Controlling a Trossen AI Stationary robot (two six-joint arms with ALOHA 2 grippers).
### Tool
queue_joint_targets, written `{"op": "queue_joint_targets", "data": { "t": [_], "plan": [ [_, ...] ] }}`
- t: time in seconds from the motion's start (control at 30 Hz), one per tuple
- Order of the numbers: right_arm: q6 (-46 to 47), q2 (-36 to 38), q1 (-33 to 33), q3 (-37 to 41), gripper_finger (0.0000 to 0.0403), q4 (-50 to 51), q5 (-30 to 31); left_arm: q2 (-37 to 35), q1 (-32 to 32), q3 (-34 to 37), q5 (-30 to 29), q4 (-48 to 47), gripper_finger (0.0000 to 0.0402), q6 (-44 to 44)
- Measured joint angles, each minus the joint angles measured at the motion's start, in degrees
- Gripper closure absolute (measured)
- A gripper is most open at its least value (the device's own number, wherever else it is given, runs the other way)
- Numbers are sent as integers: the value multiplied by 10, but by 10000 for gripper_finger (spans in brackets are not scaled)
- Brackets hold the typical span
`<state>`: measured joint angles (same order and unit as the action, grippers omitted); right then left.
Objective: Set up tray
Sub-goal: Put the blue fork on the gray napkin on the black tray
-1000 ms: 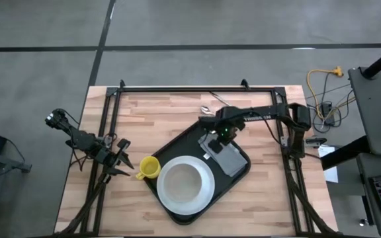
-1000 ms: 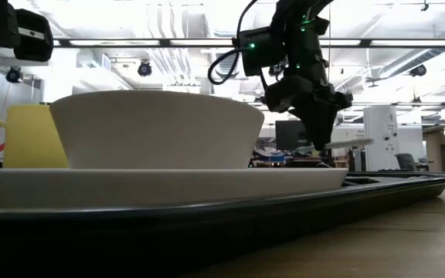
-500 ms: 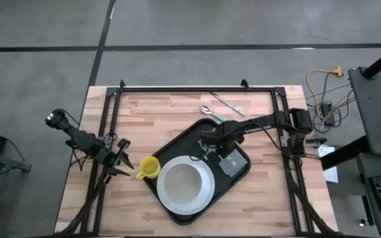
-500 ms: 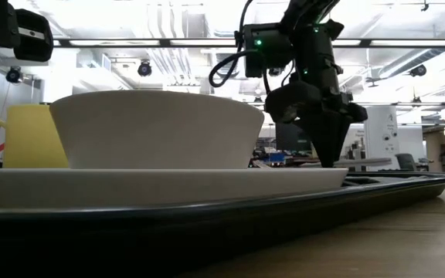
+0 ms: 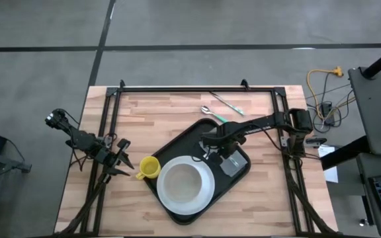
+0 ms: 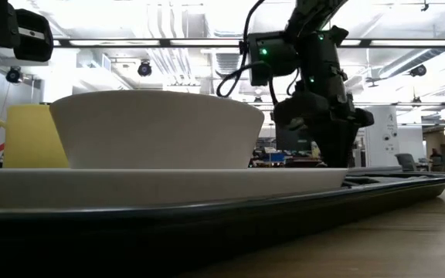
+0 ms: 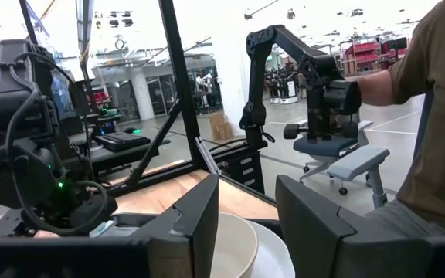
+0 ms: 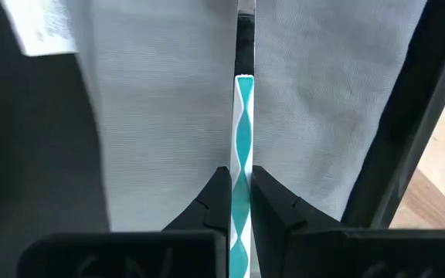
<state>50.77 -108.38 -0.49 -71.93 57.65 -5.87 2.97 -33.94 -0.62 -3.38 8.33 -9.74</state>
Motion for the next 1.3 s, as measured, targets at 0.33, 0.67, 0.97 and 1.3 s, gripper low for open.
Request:
{"op": "queue_joint_targets", "data": {
  "t": [0.33,0.67,0.97,1.3],
  "plan": [
    [14,0,0,36,388,-49,-2,0,0,0,0,0,285,0],
    [14,2,-1,45,388,-60,-3,0,0,0,0,0,285,0],
    [15,2,-1,44,389,-60,-4,0,0,0,0,0,285,0],
    [14,0,0,40,316,-57,-7,0,0,0,0,0,285,0]
  ]
}}
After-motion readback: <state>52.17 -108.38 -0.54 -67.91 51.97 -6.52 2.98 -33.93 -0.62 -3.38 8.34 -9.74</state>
